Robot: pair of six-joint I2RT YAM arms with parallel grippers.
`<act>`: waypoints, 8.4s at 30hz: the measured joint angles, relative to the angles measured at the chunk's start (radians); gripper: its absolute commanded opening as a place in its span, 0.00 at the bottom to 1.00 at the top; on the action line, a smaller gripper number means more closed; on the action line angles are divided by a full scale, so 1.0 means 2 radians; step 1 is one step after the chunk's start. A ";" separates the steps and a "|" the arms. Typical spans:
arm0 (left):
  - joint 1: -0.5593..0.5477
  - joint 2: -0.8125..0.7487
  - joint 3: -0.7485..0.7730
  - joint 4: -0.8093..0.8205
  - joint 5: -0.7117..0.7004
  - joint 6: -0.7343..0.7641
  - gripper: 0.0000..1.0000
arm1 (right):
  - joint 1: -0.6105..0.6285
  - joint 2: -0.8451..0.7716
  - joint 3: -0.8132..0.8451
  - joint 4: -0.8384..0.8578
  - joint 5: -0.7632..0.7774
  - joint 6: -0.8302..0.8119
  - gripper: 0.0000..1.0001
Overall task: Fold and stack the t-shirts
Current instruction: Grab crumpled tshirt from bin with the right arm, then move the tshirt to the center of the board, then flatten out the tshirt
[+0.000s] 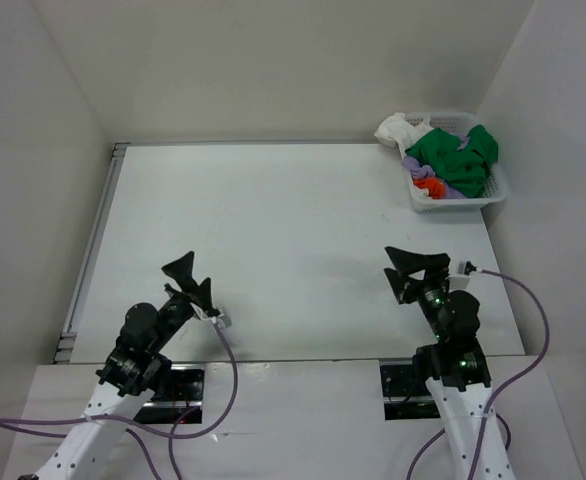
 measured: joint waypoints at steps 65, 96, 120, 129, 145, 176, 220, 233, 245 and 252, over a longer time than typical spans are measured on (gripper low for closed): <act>0.024 0.712 0.586 -0.163 -0.076 -0.421 1.00 | -0.056 0.889 0.965 -0.218 0.389 -0.588 0.00; 0.168 0.511 0.552 -0.187 -0.119 -0.490 1.00 | 0.488 0.778 1.226 -0.025 0.338 -0.907 0.00; 0.194 0.510 0.511 -0.183 -0.069 -0.447 1.00 | 0.177 0.858 0.678 -0.099 0.209 -0.581 0.06; 0.096 0.534 0.460 -0.250 -0.015 -0.353 1.00 | 0.120 0.928 0.662 -0.112 0.232 -0.517 0.00; -0.122 0.656 0.494 -0.280 -0.029 -0.266 1.00 | 0.018 0.939 0.622 -0.150 0.320 -0.471 0.00; -0.294 0.866 0.546 -0.238 0.038 -0.195 1.00 | 0.013 0.861 0.598 -0.110 0.190 -0.509 0.00; -0.348 0.881 0.597 -0.249 -0.004 -0.144 0.75 | 0.140 0.933 0.604 -0.150 0.034 -0.552 0.00; -0.417 0.927 0.599 -0.306 0.038 -0.042 0.73 | 0.124 0.905 0.604 -0.159 0.040 -0.554 0.00; -0.432 0.910 0.546 -0.249 -0.040 -0.050 0.00 | 0.119 0.874 0.597 -0.165 0.040 -0.554 0.00; -0.303 0.821 0.525 -0.253 -0.122 -0.104 0.00 | 0.093 0.836 0.650 -0.192 0.063 -0.554 0.00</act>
